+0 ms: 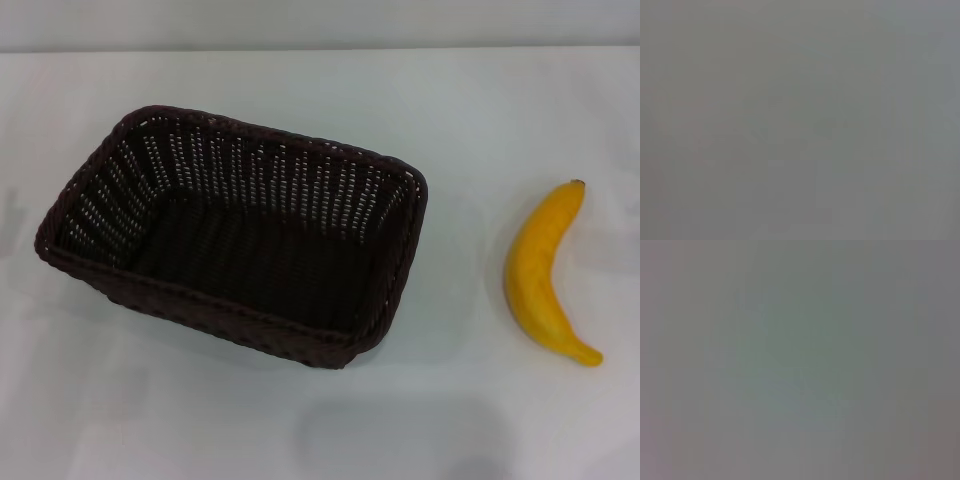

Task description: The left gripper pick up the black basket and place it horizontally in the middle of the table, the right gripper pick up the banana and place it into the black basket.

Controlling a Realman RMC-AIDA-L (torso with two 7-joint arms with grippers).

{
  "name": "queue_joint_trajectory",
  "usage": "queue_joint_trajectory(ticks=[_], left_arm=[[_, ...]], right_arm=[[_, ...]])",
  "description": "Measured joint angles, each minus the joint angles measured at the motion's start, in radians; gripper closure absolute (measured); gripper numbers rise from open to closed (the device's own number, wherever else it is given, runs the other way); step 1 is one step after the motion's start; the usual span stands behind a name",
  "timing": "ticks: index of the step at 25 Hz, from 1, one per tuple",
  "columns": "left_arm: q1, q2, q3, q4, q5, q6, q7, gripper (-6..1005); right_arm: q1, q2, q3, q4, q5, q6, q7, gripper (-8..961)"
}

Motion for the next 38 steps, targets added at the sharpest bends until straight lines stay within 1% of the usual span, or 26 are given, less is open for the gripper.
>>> queue_joint_trajectory(ticks=[3,4,6,7,8,10,12,17,20,23,24,25,26,28,29,31,32,34,35,38], left_arm=[[0.005,0.005,0.005,-0.013,0.011,0.011,-0.063,117],[0.011,0.008,0.015,0.004,0.031,0.007,-0.110,117],[0.029,0.016,0.044,0.069,0.081,-0.012,-0.223,118],[0.038,0.018,0.058,0.104,0.102,-0.023,-0.279,138],[0.056,0.020,0.081,0.169,0.130,-0.042,-0.377,159],[0.077,0.025,0.100,0.266,0.178,-0.072,-0.533,199],[0.093,0.042,0.107,0.359,0.253,-0.109,-0.696,240],[0.082,0.107,0.107,0.549,0.483,-0.176,-1.051,232],[0.049,0.149,0.108,0.658,0.644,-0.194,-1.263,231],[-0.011,0.190,0.117,0.754,0.831,-0.191,-1.454,229],[-0.042,0.209,0.139,0.796,0.916,-0.188,-1.547,229],[-0.060,0.221,0.168,0.822,0.972,-0.187,-1.607,228],[-0.085,0.239,0.220,0.857,1.036,-0.186,-1.689,228],[-0.119,0.268,0.316,0.910,1.126,-0.181,-1.816,227],[-0.132,0.278,0.354,0.927,1.152,-0.177,-1.863,226],[-0.179,0.311,0.440,0.953,1.209,-0.150,-1.970,224],[-0.200,0.325,0.469,0.958,1.227,-0.134,-2.001,222],[-0.249,0.344,0.498,0.958,1.270,-0.091,-2.057,220],[-0.266,0.349,0.504,0.957,1.285,-0.070,-2.074,219],[-0.312,0.353,0.520,0.956,1.340,-0.006,-2.116,219]], right_arm=[[-0.006,0.000,0.001,0.000,0.002,0.003,0.000,94],[-0.007,0.000,0.000,0.000,0.000,0.003,0.000,94],[-0.012,0.001,-0.003,-0.001,-0.003,0.003,0.005,94],[-0.015,0.001,-0.004,-0.001,-0.003,0.003,0.012,94],[-0.019,0.001,-0.004,-0.001,-0.002,0.005,0.017,94],[-0.025,0.002,-0.003,-0.001,0.000,0.007,0.025,93],[-0.027,0.001,-0.003,-0.001,-0.001,0.006,0.026,93],[-0.034,0.001,0.004,-0.002,0.004,0.007,0.027,93],[-0.035,0.001,0.007,-0.002,0.006,0.005,0.028,93],[-0.033,0.001,0.008,-0.002,0.006,0.003,0.029,93],[-0.031,0.001,0.007,-0.002,0.006,0.003,0.029,93],[-0.028,0.001,0.007,-0.002,0.007,0.002,0.029,93],[-0.027,0.001,0.007,-0.002,0.007,0.001,0.029,93],[-0.022,0.001,0.007,-0.002,0.008,0.000,0.029,93],[-0.020,0.002,0.007,-0.002,0.008,-0.001,0.029,93],[-0.016,0.002,0.007,-0.001,0.008,-0.001,0.028,93],[-0.014,0.002,0.007,-0.001,0.009,-0.001,0.028,93],[-0.012,0.002,0.007,-0.001,0.009,-0.001,0.028,93],[-0.012,0.003,0.007,-0.001,0.010,-0.001,0.028,93],[-0.010,0.005,0.002,-0.001,0.010,-0.002,0.029,93]])
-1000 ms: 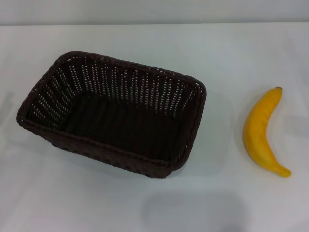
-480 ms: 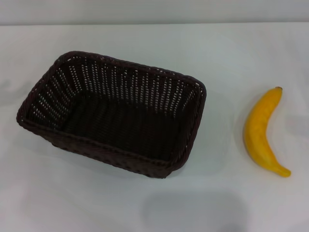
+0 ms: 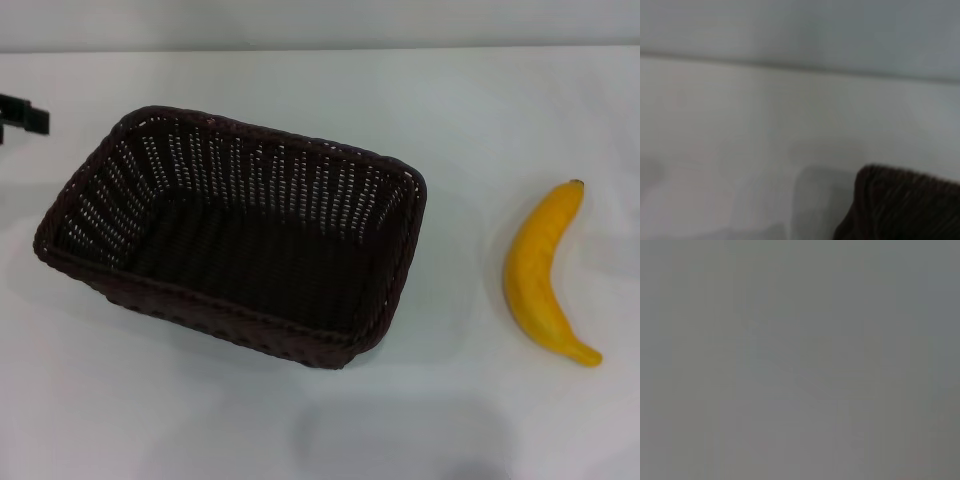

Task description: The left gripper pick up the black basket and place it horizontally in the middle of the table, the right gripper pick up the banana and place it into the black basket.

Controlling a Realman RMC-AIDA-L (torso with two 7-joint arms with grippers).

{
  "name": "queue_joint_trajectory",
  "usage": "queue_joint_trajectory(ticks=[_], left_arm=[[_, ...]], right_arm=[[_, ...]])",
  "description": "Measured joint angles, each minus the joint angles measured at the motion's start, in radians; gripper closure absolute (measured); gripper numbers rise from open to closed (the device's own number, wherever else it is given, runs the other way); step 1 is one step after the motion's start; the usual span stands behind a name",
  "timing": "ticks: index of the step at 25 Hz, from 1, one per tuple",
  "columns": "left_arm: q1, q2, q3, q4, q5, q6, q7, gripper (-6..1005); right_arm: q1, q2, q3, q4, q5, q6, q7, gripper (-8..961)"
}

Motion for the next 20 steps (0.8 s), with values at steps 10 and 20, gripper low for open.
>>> queue_joint_trajectory(ticks=[10,20], left_arm=[[-0.033,-0.023,0.067,-0.026,0.110,0.006,-0.015,222],[-0.080,-0.079,0.072,-0.074,0.138,-0.026,0.026,225]], right_arm=[[0.001,0.002,0.001,-0.006,0.000,0.008,0.065,94],[0.003,0.001,-0.001,-0.007,-0.005,0.009,0.069,94]])
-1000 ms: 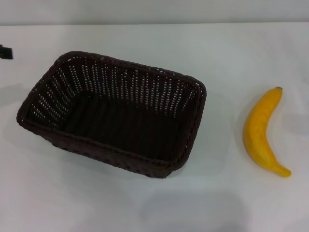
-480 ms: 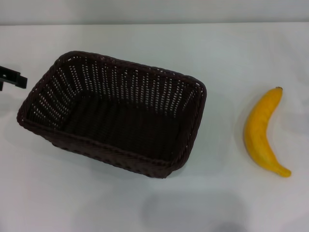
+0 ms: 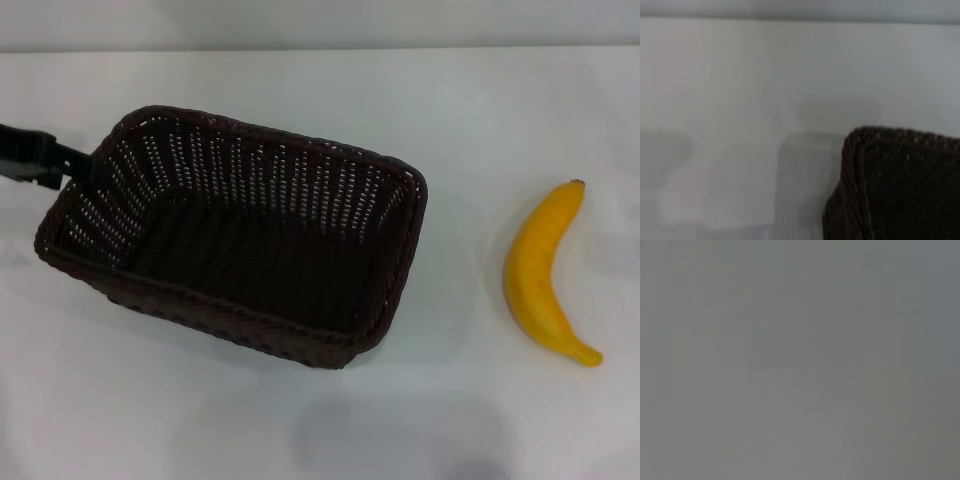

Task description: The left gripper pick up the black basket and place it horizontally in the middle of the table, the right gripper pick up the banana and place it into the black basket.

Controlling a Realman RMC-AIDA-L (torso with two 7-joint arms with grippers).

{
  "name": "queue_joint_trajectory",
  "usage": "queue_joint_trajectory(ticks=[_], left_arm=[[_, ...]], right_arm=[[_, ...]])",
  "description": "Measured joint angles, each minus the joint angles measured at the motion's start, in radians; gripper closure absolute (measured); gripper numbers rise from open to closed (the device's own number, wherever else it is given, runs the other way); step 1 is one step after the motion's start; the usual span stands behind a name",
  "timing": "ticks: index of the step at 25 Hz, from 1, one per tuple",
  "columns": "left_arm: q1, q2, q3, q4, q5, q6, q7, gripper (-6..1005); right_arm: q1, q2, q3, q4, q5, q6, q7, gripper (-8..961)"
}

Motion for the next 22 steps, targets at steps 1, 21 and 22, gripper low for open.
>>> queue_joint_trajectory(ticks=[1,21,22], left_arm=[[-0.005,-0.001,0.002,-0.013,0.007,-0.001,0.000,225],[-0.058,-0.050,0.061,-0.121,0.056,-0.109,0.048,268],[-0.057,-0.050,0.064,-0.118,0.056,-0.109,0.051,286]], right_arm=[[0.001,0.000,0.000,0.000,0.000,0.000,0.000,94],[0.006,-0.003,0.001,0.000,-0.001,-0.011,-0.007,94],[0.005,-0.003,0.002,0.000,0.000,-0.011,-0.007,94]])
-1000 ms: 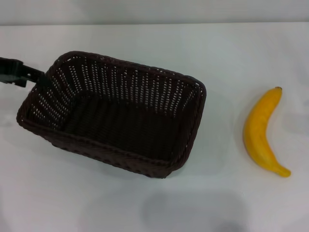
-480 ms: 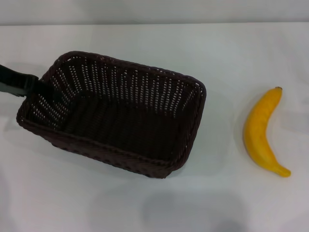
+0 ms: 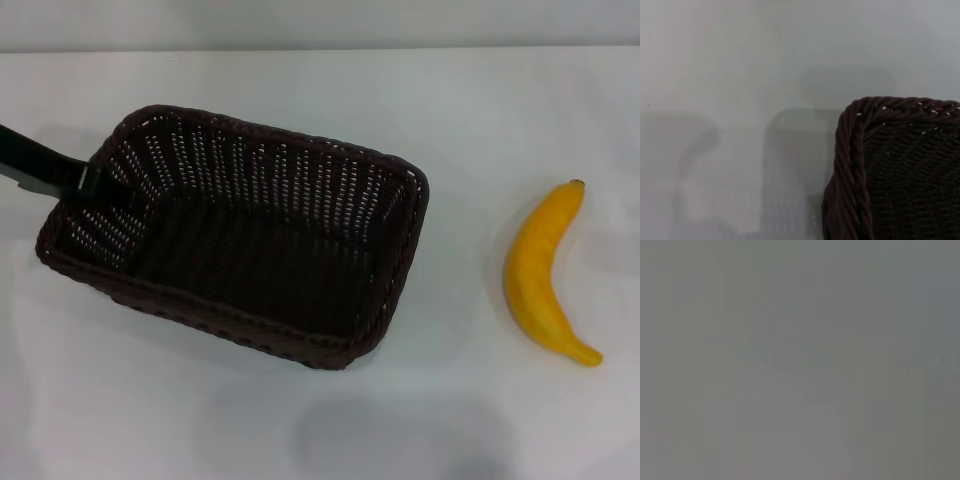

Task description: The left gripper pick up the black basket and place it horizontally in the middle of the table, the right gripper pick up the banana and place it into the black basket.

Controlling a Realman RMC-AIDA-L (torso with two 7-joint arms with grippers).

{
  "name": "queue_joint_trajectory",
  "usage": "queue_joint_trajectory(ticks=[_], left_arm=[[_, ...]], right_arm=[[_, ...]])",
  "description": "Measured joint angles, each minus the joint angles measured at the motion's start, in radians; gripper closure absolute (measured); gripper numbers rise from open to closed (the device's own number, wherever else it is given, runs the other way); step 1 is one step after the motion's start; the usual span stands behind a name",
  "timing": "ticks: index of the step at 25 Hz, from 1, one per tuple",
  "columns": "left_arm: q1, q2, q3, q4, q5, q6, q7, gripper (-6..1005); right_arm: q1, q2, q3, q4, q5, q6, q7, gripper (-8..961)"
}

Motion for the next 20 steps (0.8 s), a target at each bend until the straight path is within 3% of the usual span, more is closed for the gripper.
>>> queue_joint_trajectory(ticks=[8,13,20], left_arm=[[0.003,-0.006,0.008,0.007,0.002,-0.001,0.002,432],[0.006,-0.008,-0.006,0.019,-0.009,0.000,-0.010,644],[0.015,-0.011,-0.139,0.071,-0.027,0.015,-0.117,848]], right_arm=[[-0.002,0.000,0.004,0.000,0.003,0.000,-0.001,93],[-0.005,-0.002,0.004,0.004,0.003,0.001,-0.002,93],[-0.012,-0.011,0.007,0.011,0.003,0.005,-0.026,93]])
